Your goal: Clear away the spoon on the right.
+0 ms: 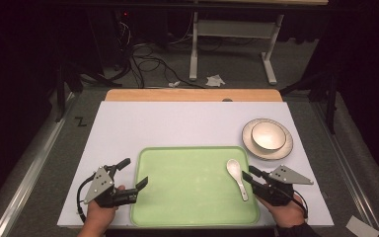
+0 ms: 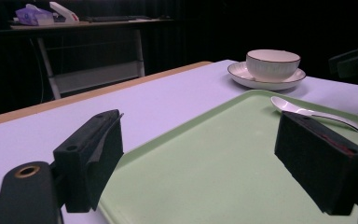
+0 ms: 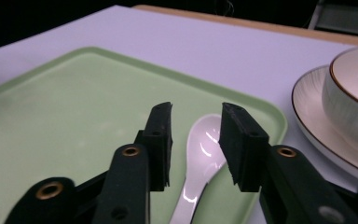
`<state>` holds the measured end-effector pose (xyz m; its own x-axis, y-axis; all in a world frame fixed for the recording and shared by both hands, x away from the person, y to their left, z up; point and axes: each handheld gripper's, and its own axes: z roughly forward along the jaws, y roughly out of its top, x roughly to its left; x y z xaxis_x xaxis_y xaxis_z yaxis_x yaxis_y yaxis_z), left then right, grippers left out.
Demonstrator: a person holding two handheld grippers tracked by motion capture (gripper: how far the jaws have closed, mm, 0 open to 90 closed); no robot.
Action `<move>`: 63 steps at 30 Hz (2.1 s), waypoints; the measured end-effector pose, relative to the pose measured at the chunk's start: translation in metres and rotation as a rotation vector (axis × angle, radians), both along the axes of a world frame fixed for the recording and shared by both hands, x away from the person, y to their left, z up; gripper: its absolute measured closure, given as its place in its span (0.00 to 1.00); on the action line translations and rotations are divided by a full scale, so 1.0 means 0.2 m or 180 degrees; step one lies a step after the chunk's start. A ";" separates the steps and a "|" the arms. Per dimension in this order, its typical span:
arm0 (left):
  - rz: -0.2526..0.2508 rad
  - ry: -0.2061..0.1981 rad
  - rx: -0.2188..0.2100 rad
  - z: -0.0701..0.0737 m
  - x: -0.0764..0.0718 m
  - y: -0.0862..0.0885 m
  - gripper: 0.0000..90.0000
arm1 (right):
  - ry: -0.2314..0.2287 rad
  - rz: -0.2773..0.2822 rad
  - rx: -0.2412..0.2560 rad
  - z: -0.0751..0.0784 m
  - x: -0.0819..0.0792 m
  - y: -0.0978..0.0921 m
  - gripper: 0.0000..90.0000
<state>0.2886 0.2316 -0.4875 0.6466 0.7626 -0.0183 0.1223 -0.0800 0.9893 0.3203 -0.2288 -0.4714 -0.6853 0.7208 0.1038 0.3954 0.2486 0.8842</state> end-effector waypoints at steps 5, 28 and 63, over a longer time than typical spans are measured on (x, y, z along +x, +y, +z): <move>-0.0006 -0.0007 0.0025 0.00 0.00 0.00 0.17 | -0.0086 -0.0029 -0.0020 0.02 0.00 -0.01 0.99; -0.0010 0.0002 0.0075 0.00 0.00 -0.01 0.17 | 0.0498 -0.0292 -0.0938 -0.09 0.03 -0.05 1.00; -0.0021 0.0010 0.0114 0.00 0.00 -0.01 0.17 | 0.0567 -0.0030 -0.0998 -0.11 0.02 0.01 0.64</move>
<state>0.2879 0.2286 -0.4879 0.6516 0.7585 0.0069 0.1247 -0.1161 0.9854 0.3244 -0.2262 -0.4940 -0.6696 0.7427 -0.0063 0.5399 0.4926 0.6825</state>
